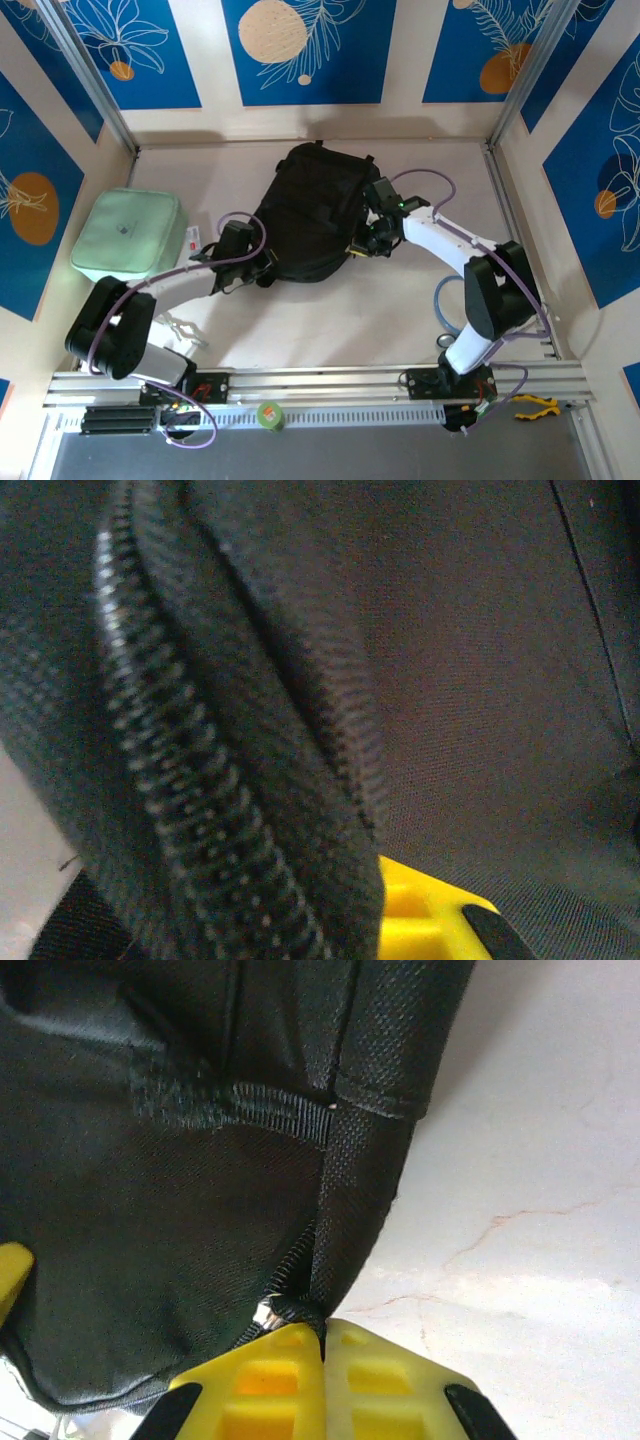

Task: Pack the student bag
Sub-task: Zip the student bag at the top-center of the table, then unzip the student bag at the top-center of the table.

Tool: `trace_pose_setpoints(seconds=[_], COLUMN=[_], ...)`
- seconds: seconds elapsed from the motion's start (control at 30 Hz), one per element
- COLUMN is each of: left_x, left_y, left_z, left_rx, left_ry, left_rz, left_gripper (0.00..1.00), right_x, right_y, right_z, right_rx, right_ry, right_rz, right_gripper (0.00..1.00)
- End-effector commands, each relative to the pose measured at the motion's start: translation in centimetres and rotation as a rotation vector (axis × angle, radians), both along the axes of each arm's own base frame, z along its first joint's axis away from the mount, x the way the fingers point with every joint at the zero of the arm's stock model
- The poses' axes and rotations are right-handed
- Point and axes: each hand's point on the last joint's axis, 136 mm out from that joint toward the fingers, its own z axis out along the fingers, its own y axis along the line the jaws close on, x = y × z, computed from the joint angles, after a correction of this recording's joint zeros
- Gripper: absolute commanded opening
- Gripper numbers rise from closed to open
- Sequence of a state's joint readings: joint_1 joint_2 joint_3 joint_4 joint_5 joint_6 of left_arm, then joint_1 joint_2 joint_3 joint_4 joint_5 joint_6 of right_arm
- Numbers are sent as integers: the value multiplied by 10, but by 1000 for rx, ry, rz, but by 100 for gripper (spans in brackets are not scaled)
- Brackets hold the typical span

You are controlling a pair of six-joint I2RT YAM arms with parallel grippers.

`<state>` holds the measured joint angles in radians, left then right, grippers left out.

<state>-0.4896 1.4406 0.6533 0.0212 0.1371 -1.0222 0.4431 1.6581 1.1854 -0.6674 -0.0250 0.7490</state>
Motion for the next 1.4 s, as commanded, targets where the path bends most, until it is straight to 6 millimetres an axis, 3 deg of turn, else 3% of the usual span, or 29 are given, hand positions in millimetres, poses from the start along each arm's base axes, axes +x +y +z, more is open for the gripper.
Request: trace_pose_setpoints(seconds=[0.0, 0.3, 0.4, 0.5, 0.6, 0.7, 0.8, 0.9, 0.97, 1.0, 1.13, 1.23, 1.37], left_x=[-38, -61, -74, -88, -96, -92, -73, -46, -30, -22, 10, 35, 64], left_y=[-1, -10, -13, -14, -8, -5, -2, -14, -29, -38, -75, -105, -138], left_z=[-19, -23, -24, -22, -8, 22, 60, 97, 114, 121, 134, 141, 139], left_rx=[79, 77, 91, 107, 145, 179, 216, 174, 140, 125, 76, 58, 64], left_ry=[107, 133, 153, 171, 157, 78, -36, -180, -249, -276, -314, -348, -355], left_rz=[-134, -218, -249, -292, -333, -377, -348, -313, -323, -335, -387, -417, -442], left_gripper=[0, 0, 0, 1, 21, 48, 61, 70, 74, 74, 78, 80, 79], right_x=[6, 28, 23, 6, -20, -44, -55, -51, -44, -40, -18, 1, 24], right_y=[-23, -49, -52, -53, -59, -74, -87, -87, -85, -85, -94, -105, -108], right_z=[-3, 2, 7, 7, -2, -14, -21, -11, 4, 15, 57, 73, 76], right_rx=[-94, -217, -196, -156, -135, -137, -121, -55, -22, -9, 40, 64, 89], right_ry=[43, 28, 6, 16, 54, 93, 108, 63, -3, -46, -214, -284, -285], right_rz=[-55, -176, -192, -176, -160, -172, -188, -179, -170, -168, -198, -233, -230], right_gripper=[0, 0, 0, 0, 0, 0, 0, 0, 8, 17, 54, 66, 73])
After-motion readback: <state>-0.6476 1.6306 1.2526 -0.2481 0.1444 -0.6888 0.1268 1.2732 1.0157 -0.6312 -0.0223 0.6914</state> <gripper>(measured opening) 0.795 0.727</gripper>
